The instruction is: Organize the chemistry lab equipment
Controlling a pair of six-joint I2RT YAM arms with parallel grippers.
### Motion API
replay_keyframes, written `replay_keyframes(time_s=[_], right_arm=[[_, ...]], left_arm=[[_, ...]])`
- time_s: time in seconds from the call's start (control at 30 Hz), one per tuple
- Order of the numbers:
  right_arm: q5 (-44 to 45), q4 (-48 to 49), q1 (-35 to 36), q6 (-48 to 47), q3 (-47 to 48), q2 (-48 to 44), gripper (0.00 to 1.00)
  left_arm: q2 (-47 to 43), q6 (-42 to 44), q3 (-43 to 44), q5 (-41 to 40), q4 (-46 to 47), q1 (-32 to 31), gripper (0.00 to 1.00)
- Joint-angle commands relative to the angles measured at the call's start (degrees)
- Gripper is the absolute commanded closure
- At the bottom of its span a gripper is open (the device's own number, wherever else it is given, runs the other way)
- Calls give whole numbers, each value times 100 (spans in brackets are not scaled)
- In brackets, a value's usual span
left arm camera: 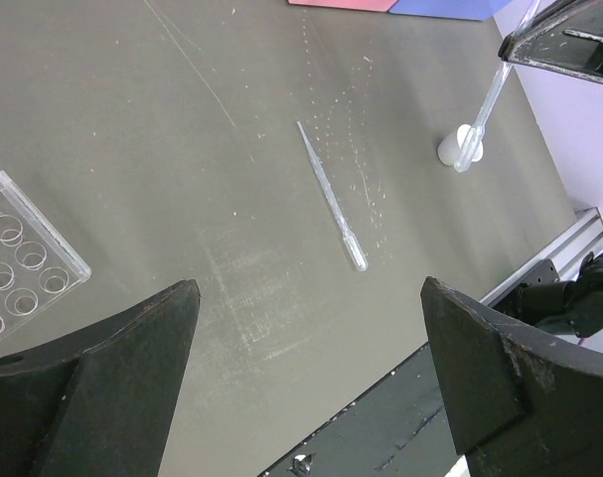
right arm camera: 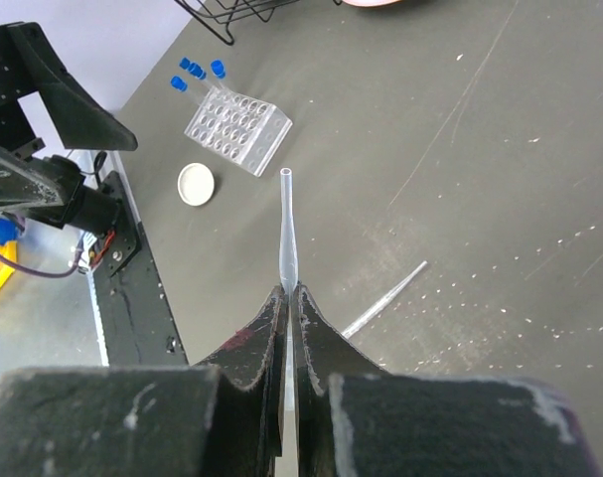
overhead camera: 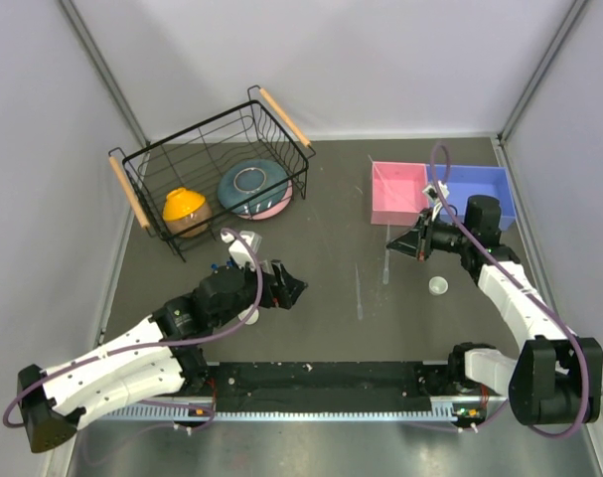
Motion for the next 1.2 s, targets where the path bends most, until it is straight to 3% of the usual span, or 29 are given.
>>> replay_keyframes(time_s=[0.0, 0.73, 1.17], right_arm=[[-187, -38, -114, -388, 283, -115, 100], [111, -636, -317, -1135, 529, -62, 100], [778, -1489, -317, -1680, 1978, 614, 100]], left_arm=[[-127, -75, -75, -45, 85, -6, 1], [-312, -92, -119, 16, -64, -15, 1], [-637, -110, -198, -54, -284, -15, 1]])
